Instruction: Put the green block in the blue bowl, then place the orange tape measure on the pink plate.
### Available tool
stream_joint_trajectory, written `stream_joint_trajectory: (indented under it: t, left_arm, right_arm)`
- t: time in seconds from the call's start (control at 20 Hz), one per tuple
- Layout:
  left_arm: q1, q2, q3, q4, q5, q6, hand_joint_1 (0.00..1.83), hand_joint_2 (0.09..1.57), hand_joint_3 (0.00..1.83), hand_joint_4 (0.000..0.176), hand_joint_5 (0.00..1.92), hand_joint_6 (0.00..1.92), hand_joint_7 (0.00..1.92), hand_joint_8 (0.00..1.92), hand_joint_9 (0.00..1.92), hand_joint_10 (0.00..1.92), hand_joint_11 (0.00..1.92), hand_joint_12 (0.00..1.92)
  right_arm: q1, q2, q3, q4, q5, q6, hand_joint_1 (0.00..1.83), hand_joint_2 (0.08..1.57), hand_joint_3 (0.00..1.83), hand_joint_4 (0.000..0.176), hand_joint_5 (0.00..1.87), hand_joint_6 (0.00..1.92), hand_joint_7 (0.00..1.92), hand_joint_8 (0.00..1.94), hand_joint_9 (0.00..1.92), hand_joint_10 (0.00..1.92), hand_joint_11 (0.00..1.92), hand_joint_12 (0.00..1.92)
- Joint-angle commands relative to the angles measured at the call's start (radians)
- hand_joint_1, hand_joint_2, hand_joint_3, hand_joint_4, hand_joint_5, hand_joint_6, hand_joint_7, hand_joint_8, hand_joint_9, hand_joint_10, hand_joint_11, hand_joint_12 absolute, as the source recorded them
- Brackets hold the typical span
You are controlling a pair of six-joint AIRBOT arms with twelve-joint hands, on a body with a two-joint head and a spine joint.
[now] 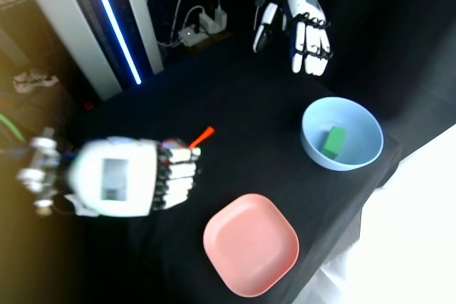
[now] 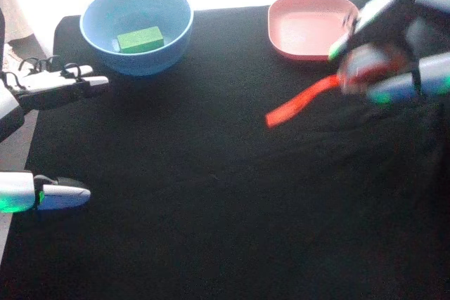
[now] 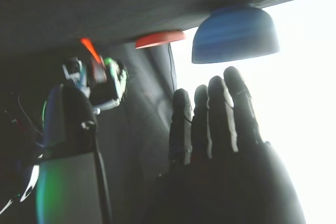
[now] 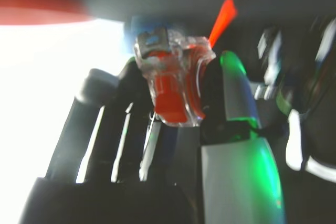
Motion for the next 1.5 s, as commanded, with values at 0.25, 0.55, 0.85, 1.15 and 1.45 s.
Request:
stream_joint_trajectory:
  t: [0.25,0.55,0.85,1.15,1.45]
  left_arm:
    - [-0.001,-0.002,0.001,-0.013,-0.127,-0.009,0.63,0.90,0.00,0.107,0.28,0.00,0.24,0.00,0.21,0.01,0.00,0.51]
    - [-0.024,-0.016,0.019,0.008,-0.105,-0.020,0.61,0.90,0.00,0.128,0.28,0.00,0.23,0.00,0.18,0.00,0.00,0.37]
    - [-0.037,-0.024,0.025,0.021,-0.105,-0.029,0.68,0.93,0.00,0.112,0.29,0.00,0.25,0.00,0.19,0.00,0.00,0.41]
    - [-0.034,-0.011,0.011,0.024,-0.151,-0.029,0.73,0.94,0.00,0.106,0.28,0.00,0.20,0.00,0.14,0.00,0.00,0.39]
    - [-0.028,0.015,-0.006,0.025,-0.271,-0.028,0.84,0.88,0.00,0.083,0.22,0.00,0.16,0.00,0.13,0.00,0.07,0.27]
  right_arm:
    - [0.236,-0.139,0.200,-0.032,-0.126,-0.023,1.50,1.03,0.00,0.000,1.04,0.89,1.38,0.07,1.21,0.68,0.84,1.39]
    - [0.301,-0.391,0.477,-0.328,-0.427,0.103,1.41,1.00,0.00,0.000,1.14,0.55,1.46,0.00,1.18,0.93,1.07,0.96]
    - [0.301,-0.402,0.463,-0.423,-0.471,0.107,0.88,0.85,0.00,0.105,0.15,0.00,0.24,0.00,0.40,0.01,0.07,1.37]
    - [0.300,-0.291,0.331,-0.247,-0.314,0.107,0.82,0.85,0.00,0.142,0.00,0.00,0.00,0.00,0.01,0.00,0.00,0.11]
    - [0.138,-0.037,0.050,0.227,0.110,-0.018,0.71,0.85,0.00,0.166,0.00,0.00,0.00,0.00,0.00,0.00,0.00,0.00]
